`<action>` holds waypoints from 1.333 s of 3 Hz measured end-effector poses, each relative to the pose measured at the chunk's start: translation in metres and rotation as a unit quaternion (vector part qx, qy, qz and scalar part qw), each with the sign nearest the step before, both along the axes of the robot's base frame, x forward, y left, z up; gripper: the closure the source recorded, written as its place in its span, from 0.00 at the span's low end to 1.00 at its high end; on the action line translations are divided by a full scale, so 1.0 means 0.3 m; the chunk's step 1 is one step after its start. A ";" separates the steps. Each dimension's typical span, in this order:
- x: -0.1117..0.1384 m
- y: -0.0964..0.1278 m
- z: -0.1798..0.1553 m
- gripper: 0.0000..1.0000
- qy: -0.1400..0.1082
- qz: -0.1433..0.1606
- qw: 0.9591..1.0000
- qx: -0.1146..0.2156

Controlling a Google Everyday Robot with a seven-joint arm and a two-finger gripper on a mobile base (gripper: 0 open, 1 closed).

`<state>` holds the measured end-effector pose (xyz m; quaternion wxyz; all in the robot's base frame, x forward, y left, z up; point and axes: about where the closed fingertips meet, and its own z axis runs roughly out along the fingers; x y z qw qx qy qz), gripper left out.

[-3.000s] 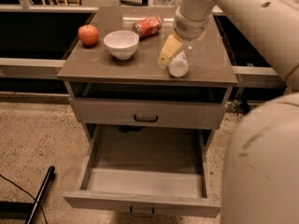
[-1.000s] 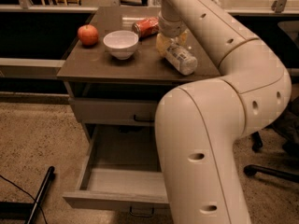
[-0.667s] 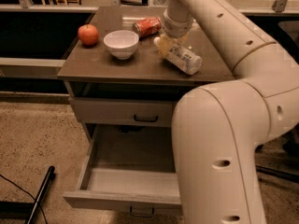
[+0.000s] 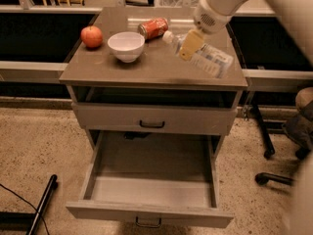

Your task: Place blue plastic bottle into middle drawer

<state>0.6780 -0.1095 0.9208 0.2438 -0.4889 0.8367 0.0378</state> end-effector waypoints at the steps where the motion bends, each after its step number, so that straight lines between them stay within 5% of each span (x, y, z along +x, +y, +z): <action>1: -0.258 -0.017 0.079 1.00 -0.014 0.044 0.999 -0.005; 2: -0.313 -0.028 -0.006 1.00 0.012 0.047 0.999 -0.020; 3: -0.313 -0.028 -0.007 1.00 0.012 0.047 0.999 -0.020; 4: -0.307 -0.040 -0.042 1.00 -0.003 0.052 0.998 0.038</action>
Offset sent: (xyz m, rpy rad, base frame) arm -0.0636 -0.0046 0.0249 -0.0032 -0.0343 0.0725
